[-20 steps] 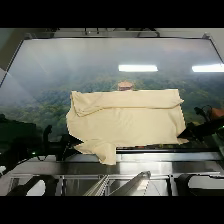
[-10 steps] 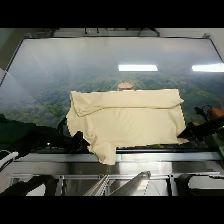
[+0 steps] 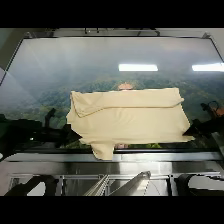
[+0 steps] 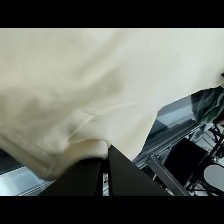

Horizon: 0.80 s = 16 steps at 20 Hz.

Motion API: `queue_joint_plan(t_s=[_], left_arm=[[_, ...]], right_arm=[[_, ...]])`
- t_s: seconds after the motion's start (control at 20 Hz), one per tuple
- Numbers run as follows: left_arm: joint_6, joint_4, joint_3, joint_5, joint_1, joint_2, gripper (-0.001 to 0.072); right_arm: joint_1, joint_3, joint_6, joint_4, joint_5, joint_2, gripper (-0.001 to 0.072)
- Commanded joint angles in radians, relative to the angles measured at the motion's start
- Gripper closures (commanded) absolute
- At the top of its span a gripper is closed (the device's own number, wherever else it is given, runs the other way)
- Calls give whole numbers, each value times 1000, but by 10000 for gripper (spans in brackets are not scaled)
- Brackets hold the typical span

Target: Fold the shirts.

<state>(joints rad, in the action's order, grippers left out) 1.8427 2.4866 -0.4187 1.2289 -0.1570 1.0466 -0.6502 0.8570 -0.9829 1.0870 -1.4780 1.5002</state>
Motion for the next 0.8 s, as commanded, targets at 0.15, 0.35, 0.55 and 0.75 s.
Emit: queue_joint_plan(t_s=[0.15, 0.35, 0.55, 0.75], left_arm=[[37, -130, -5, 190, -245, -42, 686], [32, -129, -78, 220, -220, -41, 686], [-14, -130, -286, 221, -109, 72, 686], [-16, -130, -548, 239, -3, 300, 686]], right_arm=[[-10, 14, -20, -17, -72, -37, 693], [-10, 16, -16, -98, -146, -46, 692], [-8, 16, 29, -267, -43, -45, 692], [-8, 70, 72, -481, 102, -39, 692]])
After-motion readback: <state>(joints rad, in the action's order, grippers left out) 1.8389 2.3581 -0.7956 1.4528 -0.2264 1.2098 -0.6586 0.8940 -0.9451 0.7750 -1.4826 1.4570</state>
